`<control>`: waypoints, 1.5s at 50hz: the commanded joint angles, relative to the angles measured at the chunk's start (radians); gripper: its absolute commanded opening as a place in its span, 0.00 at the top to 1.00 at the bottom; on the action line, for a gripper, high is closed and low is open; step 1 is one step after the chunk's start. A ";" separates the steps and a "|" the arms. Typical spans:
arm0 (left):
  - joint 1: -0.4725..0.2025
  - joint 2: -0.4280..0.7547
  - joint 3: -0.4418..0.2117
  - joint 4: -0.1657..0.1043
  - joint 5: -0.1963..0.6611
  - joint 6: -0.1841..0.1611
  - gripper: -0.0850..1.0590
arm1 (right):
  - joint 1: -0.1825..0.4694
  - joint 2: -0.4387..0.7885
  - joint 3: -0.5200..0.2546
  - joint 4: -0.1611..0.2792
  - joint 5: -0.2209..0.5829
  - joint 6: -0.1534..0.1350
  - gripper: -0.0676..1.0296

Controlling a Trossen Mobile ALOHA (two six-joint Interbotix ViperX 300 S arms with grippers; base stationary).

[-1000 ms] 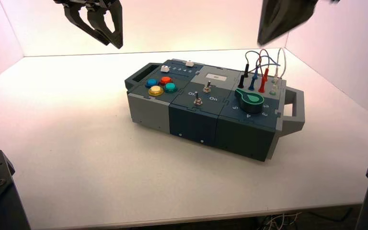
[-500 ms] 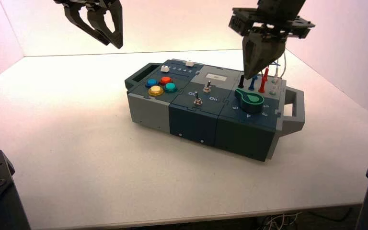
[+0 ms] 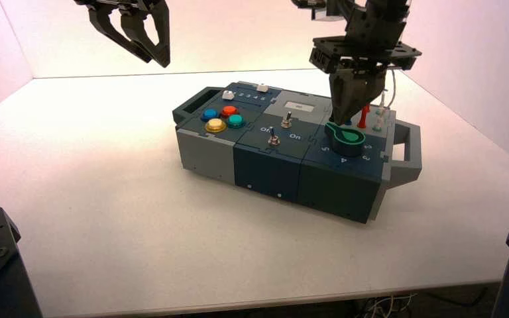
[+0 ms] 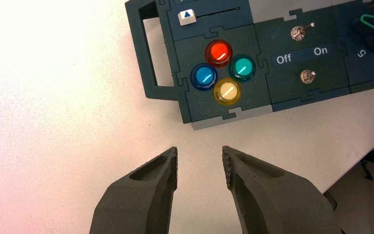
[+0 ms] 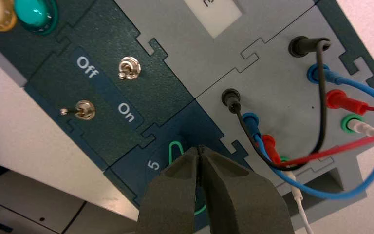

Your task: Turn the knob to position 4.

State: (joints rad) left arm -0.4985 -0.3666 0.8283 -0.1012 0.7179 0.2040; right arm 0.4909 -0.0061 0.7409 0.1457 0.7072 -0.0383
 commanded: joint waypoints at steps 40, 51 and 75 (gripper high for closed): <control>-0.005 -0.015 -0.028 -0.002 -0.005 0.005 0.48 | 0.077 0.006 -0.020 0.009 0.020 -0.005 0.96; -0.006 -0.017 -0.028 0.000 -0.003 0.005 0.48 | 0.097 -0.002 -0.006 0.020 0.029 -0.003 0.96; -0.006 -0.017 -0.028 0.000 -0.003 0.005 0.48 | 0.097 -0.075 0.055 0.026 0.046 -0.003 0.96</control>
State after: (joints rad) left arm -0.4985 -0.3666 0.8283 -0.1012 0.7179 0.2040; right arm 0.5952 -0.0460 0.7931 0.1779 0.7501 -0.0383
